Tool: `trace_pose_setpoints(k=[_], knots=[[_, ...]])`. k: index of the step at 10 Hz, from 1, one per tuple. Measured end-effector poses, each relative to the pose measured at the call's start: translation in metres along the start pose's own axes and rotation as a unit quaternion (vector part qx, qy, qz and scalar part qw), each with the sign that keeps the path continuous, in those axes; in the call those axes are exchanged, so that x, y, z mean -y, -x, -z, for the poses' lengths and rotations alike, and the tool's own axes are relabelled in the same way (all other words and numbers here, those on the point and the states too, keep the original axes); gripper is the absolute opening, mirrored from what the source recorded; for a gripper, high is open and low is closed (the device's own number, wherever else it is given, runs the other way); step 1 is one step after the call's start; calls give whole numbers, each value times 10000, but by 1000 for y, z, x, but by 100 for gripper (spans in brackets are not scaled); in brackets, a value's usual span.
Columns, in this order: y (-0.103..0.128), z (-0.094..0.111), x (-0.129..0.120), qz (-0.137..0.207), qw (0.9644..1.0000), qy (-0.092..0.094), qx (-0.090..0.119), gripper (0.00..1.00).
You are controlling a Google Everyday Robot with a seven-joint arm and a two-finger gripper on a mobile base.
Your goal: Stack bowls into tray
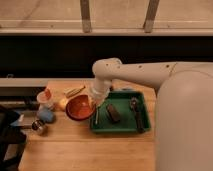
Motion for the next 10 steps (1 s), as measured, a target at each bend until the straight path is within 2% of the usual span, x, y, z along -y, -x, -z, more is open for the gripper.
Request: trace_pose_setpoints(k=[2, 4, 5, 6, 7, 10], knots=[[-10, 15, 35, -513, 9986, -11, 111, 0], [-11, 28, 72, -1105, 9936, -65, 217, 0], [-8, 31, 90, -1428, 9894, -74, 245, 0], [-10, 31, 111, -1778, 9837, -73, 271, 0], [-13, 30, 125, -2008, 9792, -64, 292, 0], [-25, 18, 167, -2725, 9614, 23, 375, 0]])
